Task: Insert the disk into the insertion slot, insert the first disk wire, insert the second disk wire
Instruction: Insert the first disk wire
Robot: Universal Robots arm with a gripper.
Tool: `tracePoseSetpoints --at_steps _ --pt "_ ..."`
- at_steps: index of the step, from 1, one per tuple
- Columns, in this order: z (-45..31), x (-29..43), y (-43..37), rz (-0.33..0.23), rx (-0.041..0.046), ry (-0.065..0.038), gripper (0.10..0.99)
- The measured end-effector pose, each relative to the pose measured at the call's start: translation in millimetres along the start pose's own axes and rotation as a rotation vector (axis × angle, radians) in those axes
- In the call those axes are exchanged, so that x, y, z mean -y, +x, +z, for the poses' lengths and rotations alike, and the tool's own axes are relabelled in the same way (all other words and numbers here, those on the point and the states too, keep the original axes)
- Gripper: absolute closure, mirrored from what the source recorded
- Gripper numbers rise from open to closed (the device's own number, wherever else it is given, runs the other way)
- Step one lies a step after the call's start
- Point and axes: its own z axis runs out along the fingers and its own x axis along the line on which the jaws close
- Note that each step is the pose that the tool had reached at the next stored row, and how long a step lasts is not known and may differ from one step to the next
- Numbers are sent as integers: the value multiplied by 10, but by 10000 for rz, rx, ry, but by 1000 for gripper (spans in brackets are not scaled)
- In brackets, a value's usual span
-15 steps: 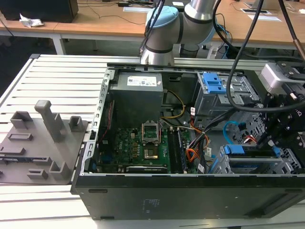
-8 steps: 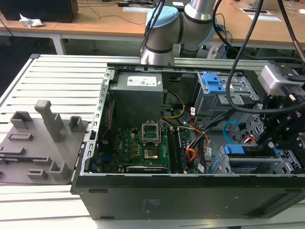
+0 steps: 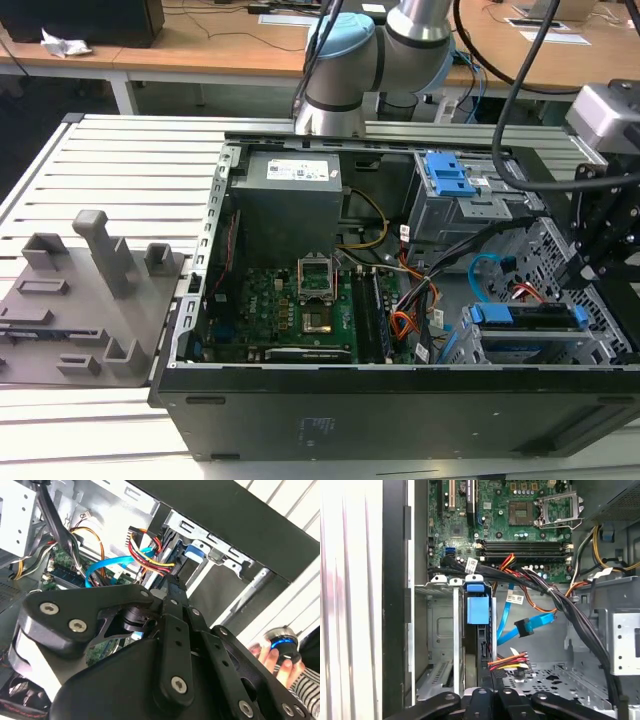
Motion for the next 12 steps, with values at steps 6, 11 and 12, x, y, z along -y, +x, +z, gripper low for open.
tracePoseSetpoints --at_steps 6,11,12 --pt "-18 -37 2 0 -2 2 980" --pt "1 -233 13 0 0 1 980" --pt "1 -234 12 -1 1 2 980"
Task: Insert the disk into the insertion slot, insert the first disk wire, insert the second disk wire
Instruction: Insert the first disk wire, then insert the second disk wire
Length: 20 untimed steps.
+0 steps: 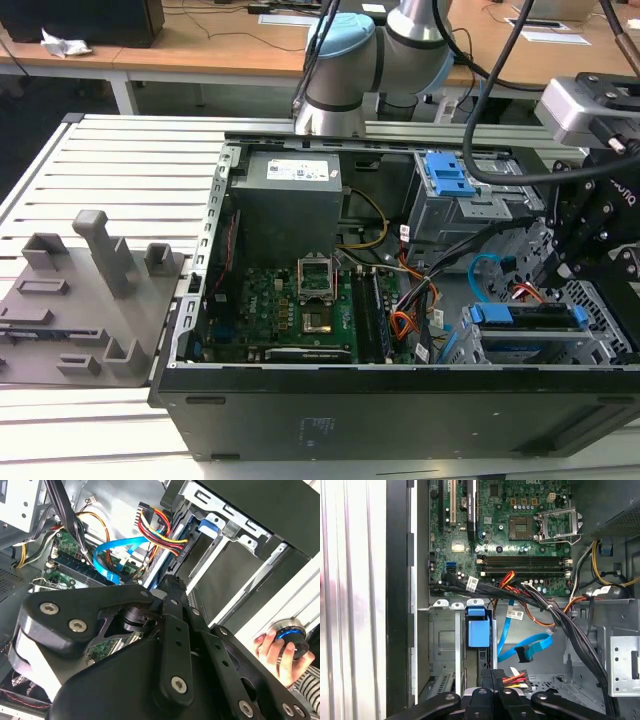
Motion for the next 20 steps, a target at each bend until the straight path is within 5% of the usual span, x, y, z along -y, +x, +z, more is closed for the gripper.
tracePoseSetpoints --at_steps 13,15,18,19,20 --pt "0 -5 0 1 -1 0 973" --pt "0 -6 1 1 0 0 851" --pt "1 -7 -6 1 1 0 784" --pt "1 -11 -51 3 0 0 784" --pt "2 -17 -190 2 1 0 784"
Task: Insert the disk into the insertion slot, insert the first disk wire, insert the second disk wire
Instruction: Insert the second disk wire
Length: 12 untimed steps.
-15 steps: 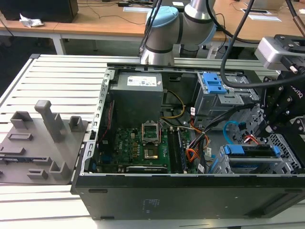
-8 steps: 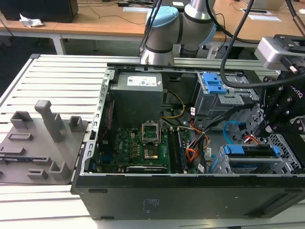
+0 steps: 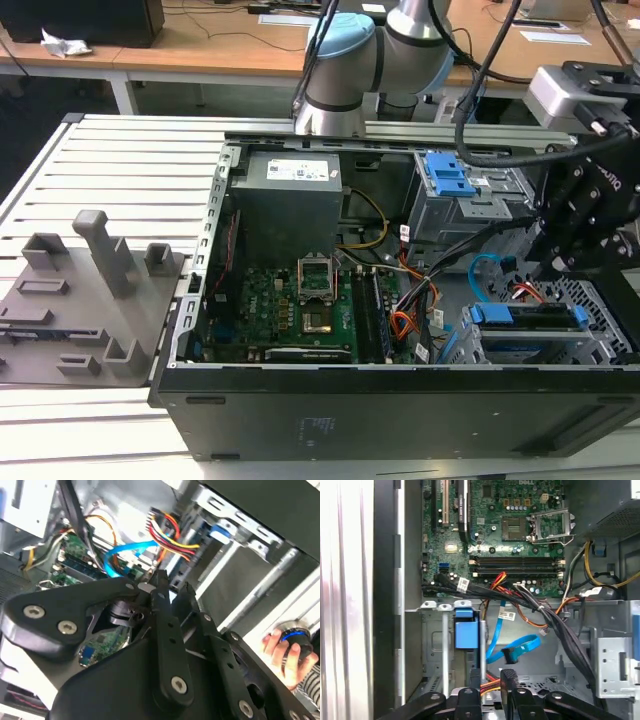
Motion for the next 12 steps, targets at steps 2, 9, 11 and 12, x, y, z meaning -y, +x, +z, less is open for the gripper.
tracePoseSetpoints --at_steps 2,9,11,12 --pt "7 -22 -135 -5 1 0 784" --pt "40 -170 -139 -701 -53 -2 784" --pt "56 -187 -138 -879 -65 -2 784" --pt "62 -192 -138 -932 -73 -3 784"
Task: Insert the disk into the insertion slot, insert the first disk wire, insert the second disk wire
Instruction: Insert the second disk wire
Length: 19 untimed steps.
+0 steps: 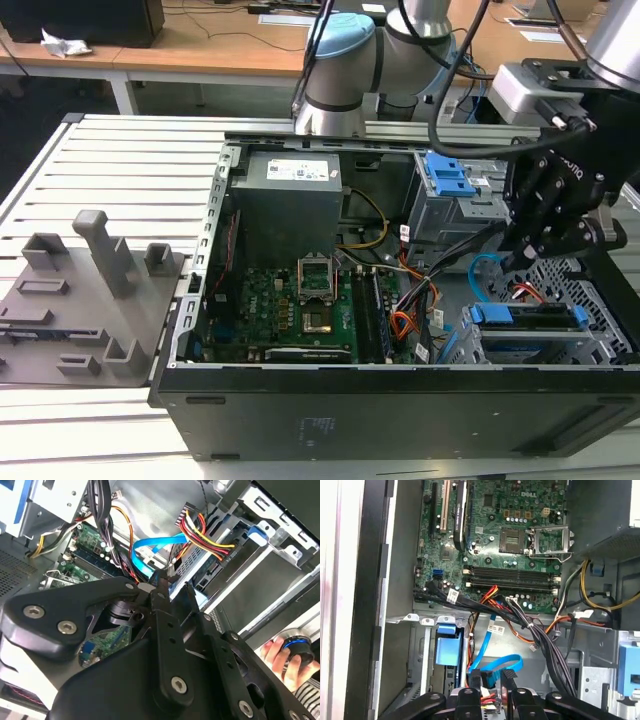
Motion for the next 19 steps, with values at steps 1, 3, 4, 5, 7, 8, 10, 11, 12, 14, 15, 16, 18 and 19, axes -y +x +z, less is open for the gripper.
tracePoseSetpoints --at_steps 1,3,4,5,7,8,10,11,12,14,15,16,18,19 --pt "7 -5 0 -67 -12 -1 784" --pt "14 -9 0 -183 -42 -2 784" --pt "21 -13 0 -312 -80 -3 784" --pt "31 -14 -1 -388 -100 -4 784" --pt "35 -14 0 -392 -106 -4 784" --pt "37 -14 0 -393 -105 -4 784" --pt "39 -14 0 -393 -104 -4 929" --pt "40 -14 0 -392 -104 -4 980" --pt "41 -14 0 -392 -104 -4 980" --pt "41 -14 0 -392 -104 -5 980" --pt "42 -13 0 -393 -104 -4 980" --pt "43 -13 0 -392 -104 -4 980" --pt "43 -13 0 -392 -104 -4 980" --pt "44 -13 0 -392 -104 -4 973"
